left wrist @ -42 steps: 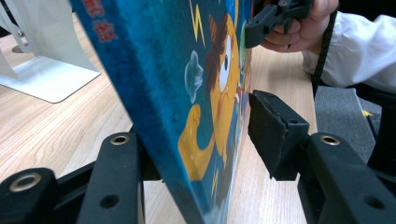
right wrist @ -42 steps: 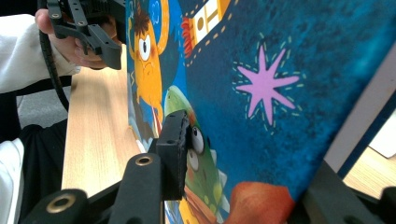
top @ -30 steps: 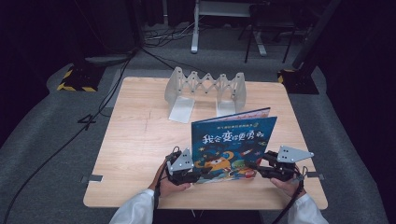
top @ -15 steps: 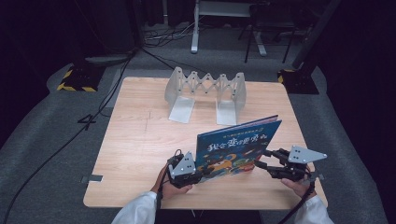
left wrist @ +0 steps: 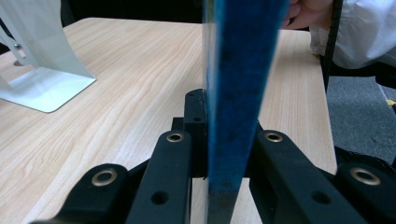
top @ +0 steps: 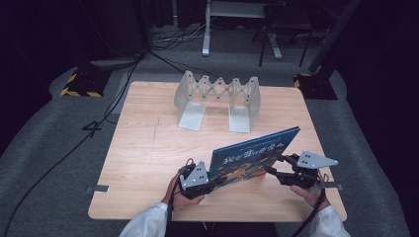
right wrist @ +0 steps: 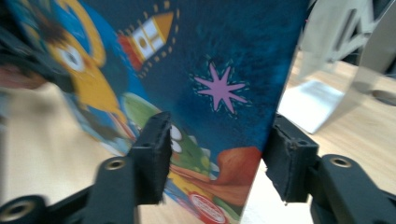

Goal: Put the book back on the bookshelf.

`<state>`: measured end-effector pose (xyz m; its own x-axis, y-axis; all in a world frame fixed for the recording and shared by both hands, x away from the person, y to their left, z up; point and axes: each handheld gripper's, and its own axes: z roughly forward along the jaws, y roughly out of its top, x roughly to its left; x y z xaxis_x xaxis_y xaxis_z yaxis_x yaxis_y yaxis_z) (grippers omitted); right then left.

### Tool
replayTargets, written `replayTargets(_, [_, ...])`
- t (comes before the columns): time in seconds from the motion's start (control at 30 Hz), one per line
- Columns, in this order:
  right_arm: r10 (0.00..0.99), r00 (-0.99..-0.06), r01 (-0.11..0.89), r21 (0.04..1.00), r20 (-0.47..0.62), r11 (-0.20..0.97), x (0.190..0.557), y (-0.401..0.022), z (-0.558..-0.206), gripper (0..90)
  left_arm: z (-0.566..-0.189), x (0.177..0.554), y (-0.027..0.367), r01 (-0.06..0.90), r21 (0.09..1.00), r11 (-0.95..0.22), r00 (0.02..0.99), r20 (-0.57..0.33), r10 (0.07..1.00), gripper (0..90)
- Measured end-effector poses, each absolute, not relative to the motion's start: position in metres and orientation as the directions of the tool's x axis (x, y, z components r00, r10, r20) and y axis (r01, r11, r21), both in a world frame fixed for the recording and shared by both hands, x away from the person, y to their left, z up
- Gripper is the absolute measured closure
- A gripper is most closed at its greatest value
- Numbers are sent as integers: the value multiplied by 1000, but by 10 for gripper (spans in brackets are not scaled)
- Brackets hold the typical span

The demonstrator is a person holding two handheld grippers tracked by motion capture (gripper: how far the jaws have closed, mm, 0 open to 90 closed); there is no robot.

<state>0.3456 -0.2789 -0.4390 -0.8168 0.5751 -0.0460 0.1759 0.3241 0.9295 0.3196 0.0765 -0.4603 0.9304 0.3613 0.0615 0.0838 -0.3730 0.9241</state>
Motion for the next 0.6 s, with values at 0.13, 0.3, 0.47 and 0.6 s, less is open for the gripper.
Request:
replayTargets(0.13, [588,-809,193,933,-23,303,349,-279,-440,533,-459,323,80,99,936,-337,919,43,391,794])
replayTargets(0.3, [583,-812,185,936,-26,299,349,-277,-441,553,-453,324,83,81,954,-288,919,40,392,771])
replayTargets(0.47, [582,-813,188,940,-13,284,351,-277,-442,550,-451,323,82,58,951,-303,923,64,379,785])
replayTargets(0.6, [577,-817,199,942,6,272,352,-278,-444,537,-449,323,80,46,950,-308,924,77,374,787])
